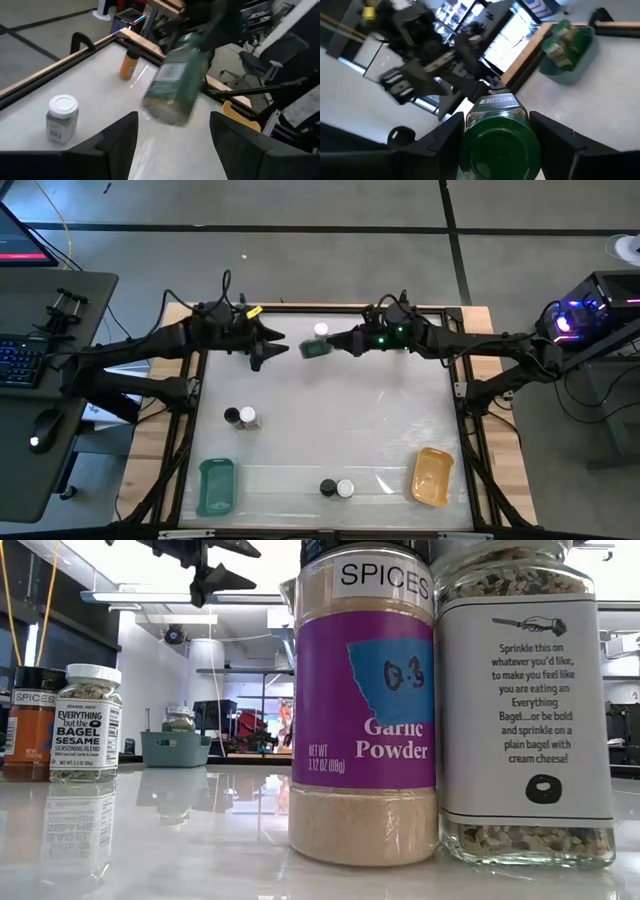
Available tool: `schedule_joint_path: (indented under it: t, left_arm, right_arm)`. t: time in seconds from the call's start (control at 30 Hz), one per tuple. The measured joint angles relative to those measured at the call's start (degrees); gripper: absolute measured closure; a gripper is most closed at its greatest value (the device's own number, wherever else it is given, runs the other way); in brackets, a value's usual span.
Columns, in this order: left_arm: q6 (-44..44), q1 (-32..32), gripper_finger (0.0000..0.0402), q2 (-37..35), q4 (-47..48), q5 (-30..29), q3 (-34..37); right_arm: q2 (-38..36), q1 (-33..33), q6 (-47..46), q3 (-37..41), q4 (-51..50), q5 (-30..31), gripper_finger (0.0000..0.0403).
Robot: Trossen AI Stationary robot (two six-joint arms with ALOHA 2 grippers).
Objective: Sort spices by type
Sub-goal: Put the green seasoning bottle into the blue bin
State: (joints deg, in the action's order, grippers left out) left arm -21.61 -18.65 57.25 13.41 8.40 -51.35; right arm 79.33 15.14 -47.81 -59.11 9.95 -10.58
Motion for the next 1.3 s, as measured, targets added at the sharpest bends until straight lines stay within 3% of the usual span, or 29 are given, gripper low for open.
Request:
schedule_joint_path:
  t: [0.13,0.37,0.63,0.93,1.3]
  left_arm:
    - [1.1,-0.8,0.0168,-0.1,0.9,-0.2,0.0]
    - [1.2,-2.0,0.0168,-0.2,1.6,-0.2,0.0]
    - [2.7,-2.0,0.0168,-2.6,10.6,-0.2,0.0]
    - [2.2,-2.0,0.0168,-4.3,11.9,-0.3,0.0]
    - [2.2,-2.0,0.0168,-4.3,12.0,-0.3,0.0]
  right_arm:
    - [3.4,-0.6,4.4,-6.4,-11.1,-0.6,0.0203]
    - [16.8,-1.8,17.2,-22.7,-32.1,-2.2,0.0203]
    - [30.6,-1.8,30.0,-37.8,-51.5,-0.1,0.0203]
    - [38.7,-2.0,32.9,-42.6,-56.1,1.6,0.0202]
    - [40.0,-2.2,36.3,-42.7,-54.0,3.8,0.0187]
